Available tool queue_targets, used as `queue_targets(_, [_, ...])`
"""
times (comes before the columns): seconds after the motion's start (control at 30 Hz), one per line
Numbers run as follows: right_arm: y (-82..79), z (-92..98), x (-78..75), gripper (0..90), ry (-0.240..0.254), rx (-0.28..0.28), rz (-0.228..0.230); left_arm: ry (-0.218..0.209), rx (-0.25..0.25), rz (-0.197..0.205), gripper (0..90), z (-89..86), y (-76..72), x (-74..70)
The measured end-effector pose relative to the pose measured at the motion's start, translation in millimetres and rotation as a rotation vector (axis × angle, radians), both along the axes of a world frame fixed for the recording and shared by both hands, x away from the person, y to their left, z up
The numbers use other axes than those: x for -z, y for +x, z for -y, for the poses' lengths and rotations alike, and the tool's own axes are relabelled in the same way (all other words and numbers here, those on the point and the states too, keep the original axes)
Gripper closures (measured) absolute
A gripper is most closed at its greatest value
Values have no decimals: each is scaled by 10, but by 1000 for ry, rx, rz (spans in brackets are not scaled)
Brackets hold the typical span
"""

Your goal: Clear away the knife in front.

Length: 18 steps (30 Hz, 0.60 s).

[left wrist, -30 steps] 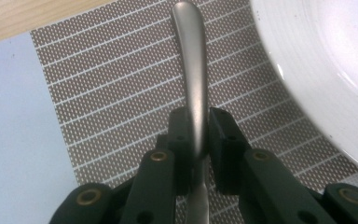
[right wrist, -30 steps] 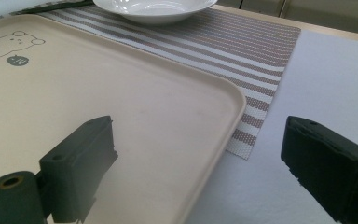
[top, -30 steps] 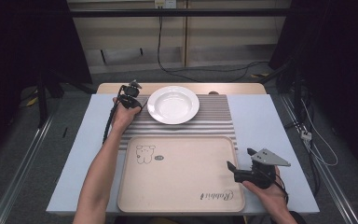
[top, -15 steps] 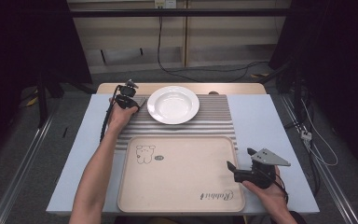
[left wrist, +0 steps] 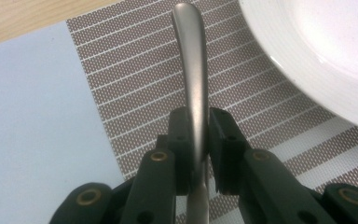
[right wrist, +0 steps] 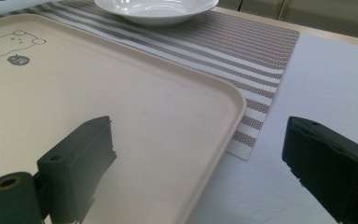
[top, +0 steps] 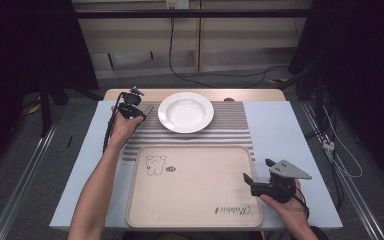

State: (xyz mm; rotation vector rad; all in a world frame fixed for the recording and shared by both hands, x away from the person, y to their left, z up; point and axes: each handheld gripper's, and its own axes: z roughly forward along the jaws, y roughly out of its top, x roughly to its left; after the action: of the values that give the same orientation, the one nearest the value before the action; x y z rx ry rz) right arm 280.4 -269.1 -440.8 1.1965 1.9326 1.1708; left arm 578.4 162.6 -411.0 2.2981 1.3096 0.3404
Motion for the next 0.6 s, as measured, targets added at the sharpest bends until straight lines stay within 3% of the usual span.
queue_targets(0.6, [2, -1, 1, 91, -2, 2, 0, -1, 6, 41, 797, -85, -164, -194])
